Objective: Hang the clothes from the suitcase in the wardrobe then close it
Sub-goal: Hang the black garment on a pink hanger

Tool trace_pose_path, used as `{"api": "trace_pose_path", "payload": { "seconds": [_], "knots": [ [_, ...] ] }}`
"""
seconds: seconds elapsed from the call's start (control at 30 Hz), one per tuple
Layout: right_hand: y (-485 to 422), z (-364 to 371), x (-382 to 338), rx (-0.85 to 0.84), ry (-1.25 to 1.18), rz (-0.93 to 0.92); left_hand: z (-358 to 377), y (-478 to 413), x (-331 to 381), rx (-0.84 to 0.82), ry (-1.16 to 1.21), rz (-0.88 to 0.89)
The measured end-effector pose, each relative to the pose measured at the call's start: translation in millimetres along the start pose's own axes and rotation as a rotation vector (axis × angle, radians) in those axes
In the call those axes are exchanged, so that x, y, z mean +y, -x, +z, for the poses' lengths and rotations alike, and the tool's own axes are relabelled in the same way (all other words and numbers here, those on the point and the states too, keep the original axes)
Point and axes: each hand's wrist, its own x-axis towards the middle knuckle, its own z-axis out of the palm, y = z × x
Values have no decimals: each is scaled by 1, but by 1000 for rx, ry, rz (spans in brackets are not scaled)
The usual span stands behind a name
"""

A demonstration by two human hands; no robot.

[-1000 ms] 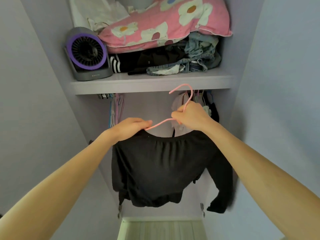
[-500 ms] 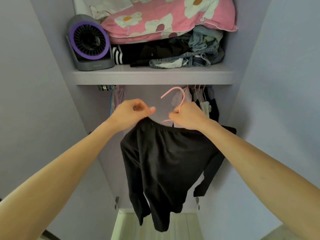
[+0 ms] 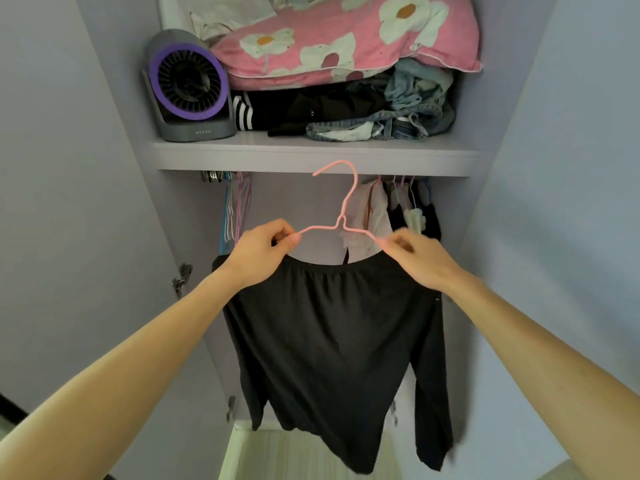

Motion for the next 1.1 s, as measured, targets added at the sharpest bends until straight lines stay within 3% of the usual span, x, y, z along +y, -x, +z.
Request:
{"api": "trace_pose_path", "payload": {
  "seconds": [0.23,0.5,0.7,0.87,1.1],
  "knots": [
    [7,24,9,176,104,-35,-10,-19,-22,158,-29,-66],
    [-37,47,-6,79,361,275,-22,-88,-25,141,-642,185],
    [-104,59,-11,29,197,491,6,-169,-42,207,-821,270],
    [-165,84,20,217,34,533,54,-216,-89,422,-751,336],
    [-230,145,81,609,-104,461,78,-254,-122,707,-748,485]
  ]
}}
